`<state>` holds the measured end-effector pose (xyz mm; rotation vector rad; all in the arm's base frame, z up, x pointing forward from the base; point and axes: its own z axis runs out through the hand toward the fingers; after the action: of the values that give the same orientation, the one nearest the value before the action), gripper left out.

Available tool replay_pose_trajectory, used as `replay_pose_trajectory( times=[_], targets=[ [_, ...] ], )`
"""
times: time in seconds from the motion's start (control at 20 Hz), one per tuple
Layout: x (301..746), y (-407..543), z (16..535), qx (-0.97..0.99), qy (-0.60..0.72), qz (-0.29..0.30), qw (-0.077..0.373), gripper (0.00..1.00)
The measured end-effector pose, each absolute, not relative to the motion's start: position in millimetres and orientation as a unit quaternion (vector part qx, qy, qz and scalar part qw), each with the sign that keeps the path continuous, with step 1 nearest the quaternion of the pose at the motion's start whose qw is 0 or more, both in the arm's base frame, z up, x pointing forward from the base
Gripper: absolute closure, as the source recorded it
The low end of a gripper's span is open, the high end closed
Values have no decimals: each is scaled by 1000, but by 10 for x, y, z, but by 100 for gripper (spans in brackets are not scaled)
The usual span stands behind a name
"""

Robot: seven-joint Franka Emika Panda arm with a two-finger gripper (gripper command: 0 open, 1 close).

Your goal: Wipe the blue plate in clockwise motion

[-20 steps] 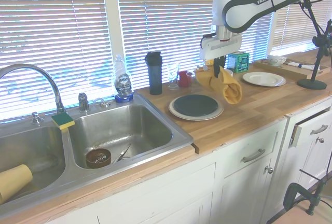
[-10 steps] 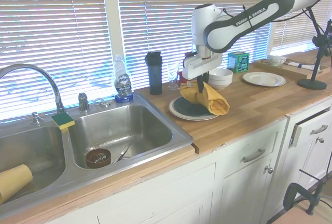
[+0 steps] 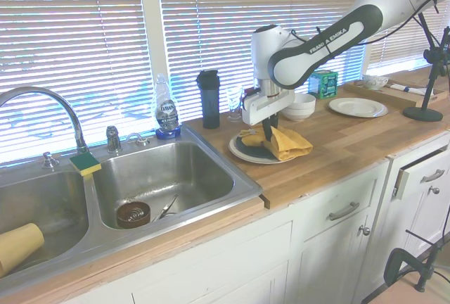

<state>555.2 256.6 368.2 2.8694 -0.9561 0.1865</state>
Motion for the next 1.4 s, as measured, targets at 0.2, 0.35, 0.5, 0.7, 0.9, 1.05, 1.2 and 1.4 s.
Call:
replay_pose_trajectory(
  times=[0.2,0.35,0.5,0.7,0.9,1.05,1.2,1.4],
  targets=[
    [5474,2707,3583,947,-311,57,57,100],
    [5451,2787,3537,948,-307,57,56,100],
    [5489,2868,3555,949,-305,58,50,100],
    [5657,2988,3623,948,-309,60,39,100],
    [5965,2928,3600,942,-329,60,35,100],
    [6195,2809,3589,935,-349,58,35,100],
    [6347,2657,3617,928,-366,63,36,100],
    [6445,2416,3636,920,-383,68,41,100]
  ],
)
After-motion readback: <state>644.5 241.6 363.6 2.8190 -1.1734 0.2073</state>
